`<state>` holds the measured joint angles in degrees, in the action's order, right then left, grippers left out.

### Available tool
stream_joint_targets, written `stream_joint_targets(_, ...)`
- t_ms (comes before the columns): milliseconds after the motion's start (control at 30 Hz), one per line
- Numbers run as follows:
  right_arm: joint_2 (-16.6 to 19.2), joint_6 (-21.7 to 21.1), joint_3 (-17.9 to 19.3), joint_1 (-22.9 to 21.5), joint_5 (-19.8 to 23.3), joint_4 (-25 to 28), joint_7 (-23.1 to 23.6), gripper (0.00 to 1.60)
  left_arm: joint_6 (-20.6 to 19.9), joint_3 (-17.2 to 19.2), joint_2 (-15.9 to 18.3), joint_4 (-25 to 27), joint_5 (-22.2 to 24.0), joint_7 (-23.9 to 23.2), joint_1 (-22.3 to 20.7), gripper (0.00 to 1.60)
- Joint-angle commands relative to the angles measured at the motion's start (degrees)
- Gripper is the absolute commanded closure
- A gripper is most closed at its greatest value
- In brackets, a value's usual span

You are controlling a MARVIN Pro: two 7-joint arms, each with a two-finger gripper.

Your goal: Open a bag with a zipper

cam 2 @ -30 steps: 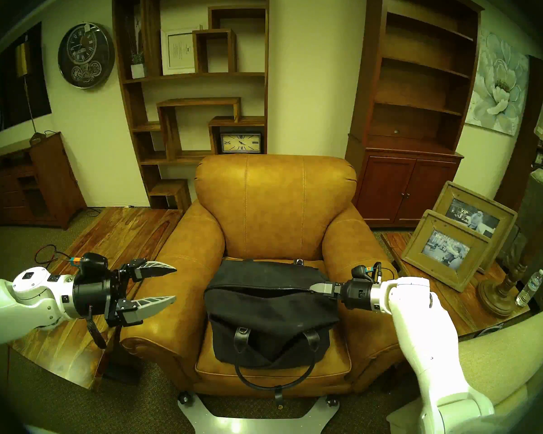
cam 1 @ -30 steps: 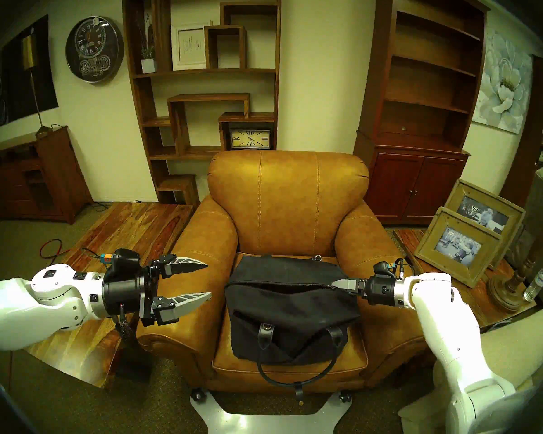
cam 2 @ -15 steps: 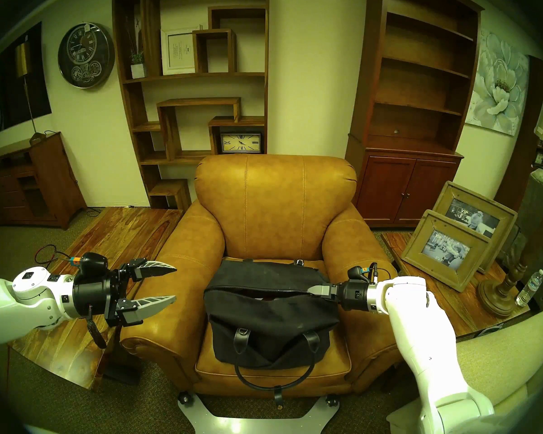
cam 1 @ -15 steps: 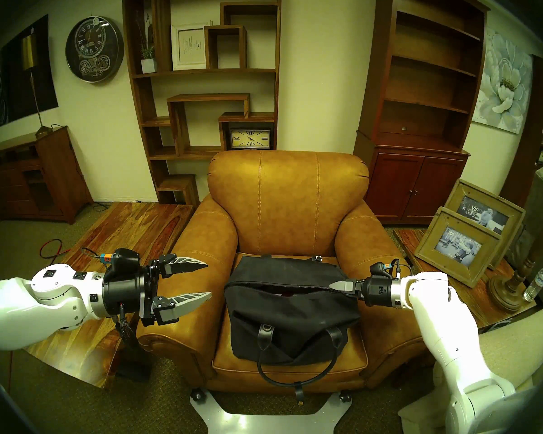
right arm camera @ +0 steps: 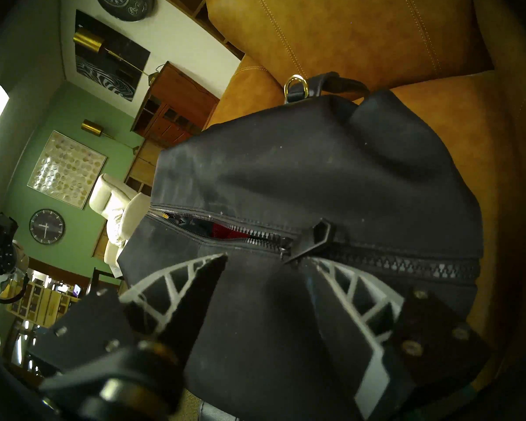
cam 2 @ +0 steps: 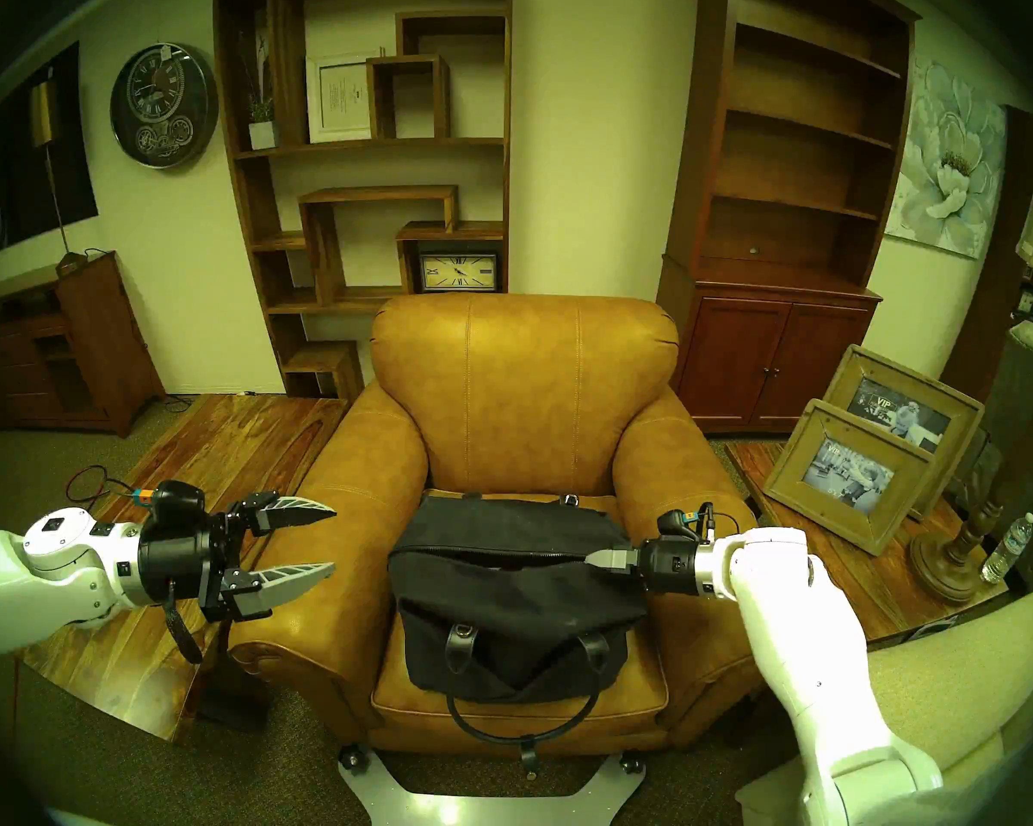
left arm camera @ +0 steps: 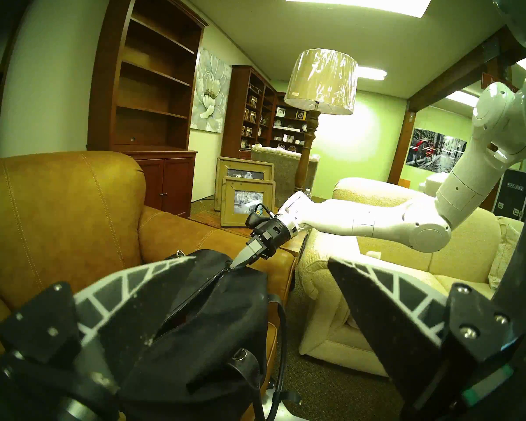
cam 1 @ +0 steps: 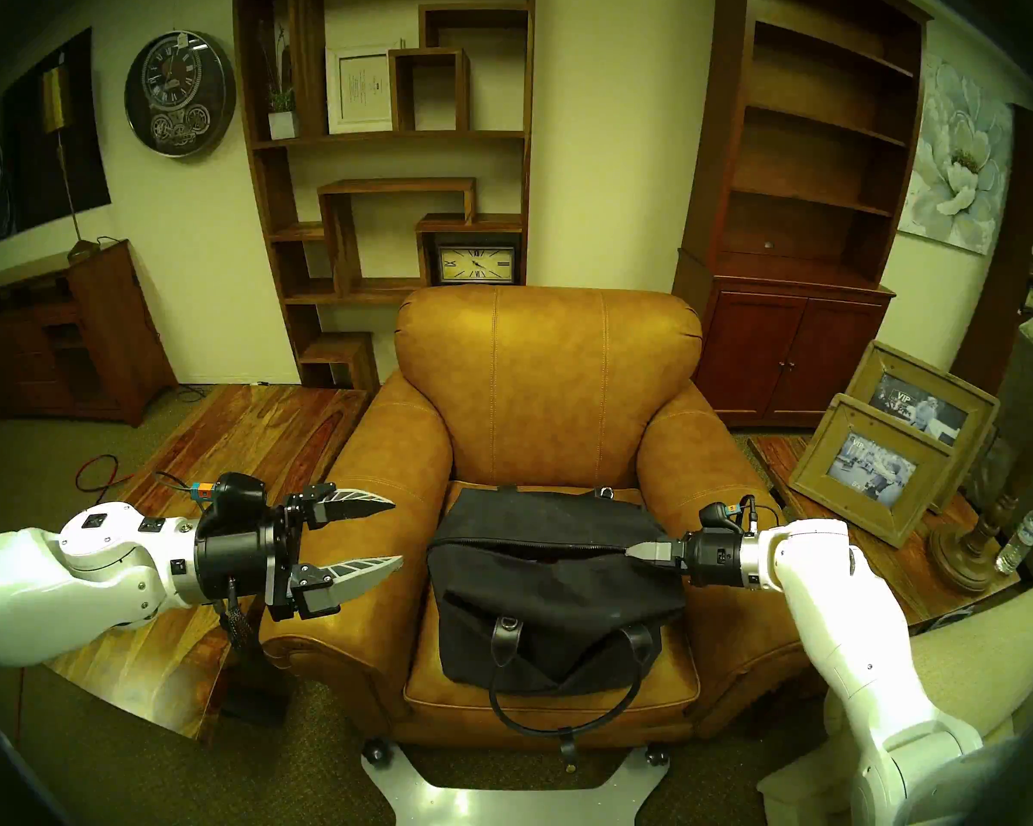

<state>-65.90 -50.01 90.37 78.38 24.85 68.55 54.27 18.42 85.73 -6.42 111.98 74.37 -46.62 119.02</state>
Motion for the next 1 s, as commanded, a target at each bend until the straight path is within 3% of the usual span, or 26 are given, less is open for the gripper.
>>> stream_joint_targets(0,-0.03,1.19,0.34,-0.34,0.68,0.49,1.23,0.41,0.50,0.72,0.20,0.58,0.42,0.16,0.06,0.00)
stream_joint_targets(167,-0.33,1.69,0.90,-0.19,0.60,0.70,0.54,0.36,0.60,0.70,0.32,0.59,0.49,0.20,0.11,0.00)
stream_joint_targets(300,-0.47,1.88,1.29,-0.24,0.39,0.56,0.05,0.42,0.67,0.70,0.40,0.60,0.54,0.23,0.15,0.00)
stream_joint_targets(633,-0.85,2.43,2.28,-0.89,0.37,-0.80,-0.09,0.38,0.81,0.66,0.56,0.62,0.63,0.28,0.21,0.00)
stream_joint_targets(867,-1.14,2.51,2.34,-1.37,0.18,-1.67,-0.28,0.52,0.87,0.65,0.62,0.62,0.67,0.30,0.23,0.00)
stream_joint_targets(967,-1.25,2.75,2.21,-1.57,0.10,-2.12,-0.18,0.67,0.89,0.64,0.64,0.62,0.68,0.31,0.24,0.00)
